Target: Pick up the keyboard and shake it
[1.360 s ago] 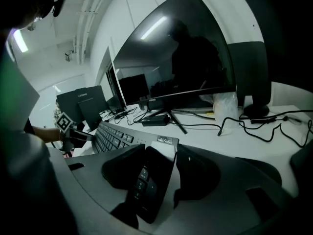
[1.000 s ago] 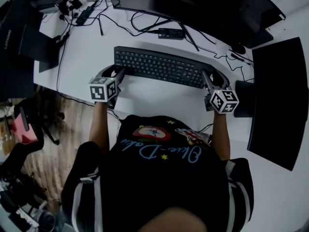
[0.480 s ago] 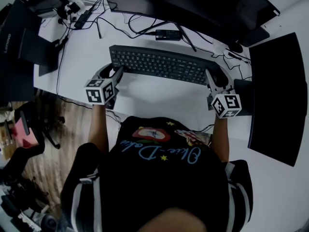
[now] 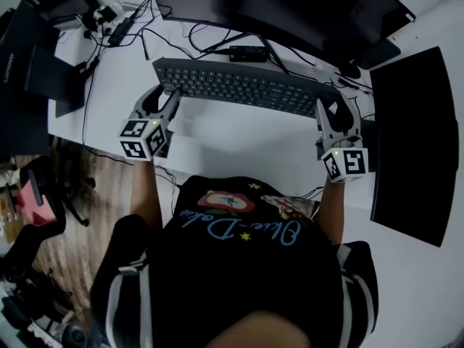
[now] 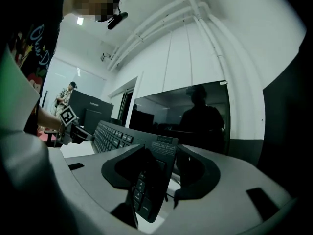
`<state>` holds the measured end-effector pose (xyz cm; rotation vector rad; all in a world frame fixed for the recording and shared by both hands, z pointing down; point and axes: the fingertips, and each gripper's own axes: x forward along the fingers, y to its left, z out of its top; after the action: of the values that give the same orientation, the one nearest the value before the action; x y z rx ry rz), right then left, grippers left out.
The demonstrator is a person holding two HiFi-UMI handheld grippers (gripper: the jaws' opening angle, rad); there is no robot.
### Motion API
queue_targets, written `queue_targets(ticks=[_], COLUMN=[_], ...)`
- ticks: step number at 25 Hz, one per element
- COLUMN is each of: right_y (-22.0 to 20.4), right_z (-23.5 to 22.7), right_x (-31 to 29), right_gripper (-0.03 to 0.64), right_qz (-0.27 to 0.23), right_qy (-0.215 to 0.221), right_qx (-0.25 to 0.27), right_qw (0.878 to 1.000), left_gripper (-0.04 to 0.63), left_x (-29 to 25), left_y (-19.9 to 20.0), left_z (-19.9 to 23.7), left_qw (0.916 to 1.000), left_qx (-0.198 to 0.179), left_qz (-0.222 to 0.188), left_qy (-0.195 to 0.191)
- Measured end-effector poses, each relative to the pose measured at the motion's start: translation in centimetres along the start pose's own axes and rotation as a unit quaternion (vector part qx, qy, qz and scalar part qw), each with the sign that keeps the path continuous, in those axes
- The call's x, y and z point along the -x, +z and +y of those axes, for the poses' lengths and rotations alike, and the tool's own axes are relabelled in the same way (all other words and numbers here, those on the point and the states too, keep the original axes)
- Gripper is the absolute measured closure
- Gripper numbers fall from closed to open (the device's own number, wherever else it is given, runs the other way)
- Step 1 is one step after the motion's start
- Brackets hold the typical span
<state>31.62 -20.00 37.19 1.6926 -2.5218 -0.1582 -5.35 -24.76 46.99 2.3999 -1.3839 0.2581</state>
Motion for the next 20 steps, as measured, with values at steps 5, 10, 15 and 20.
queue_targets(ticks=[5, 10, 15, 20], right_y=[2.7, 4.6, 6.7, 8.7], right_z=[-0.1, 0.3, 0.6, 1.2], right_x=[0.1, 0.4, 0.7, 1.1], right_gripper=[0.423, 0.423, 0.425, 0.431], right_qz=[-0.035, -0.064, -0.094, -0.121], right_qy=[0.0, 0.004, 0.006, 0.007], right_qx=[0.029, 0.055, 0.08, 0.094], right_qw=[0.999, 0.996, 0.992, 0.988], left_gripper=[0.414, 0.414, 0.414, 0.414], left_x=[0.4, 0.9, 1.4, 1.8], left_y=[2.1, 3.4, 4.8, 6.1], left_z=[-0.3, -0.4, -0.5, -0.3], left_qw=[0.9994, 0.9984, 0.9957, 0.9937], left_qx=[-0.01, -0.02, -0.037, -0.043], left_qz=[-0.032, -0.053, -0.083, -0.101], left_qy=[0.003, 0.009, 0.016, 0.021])
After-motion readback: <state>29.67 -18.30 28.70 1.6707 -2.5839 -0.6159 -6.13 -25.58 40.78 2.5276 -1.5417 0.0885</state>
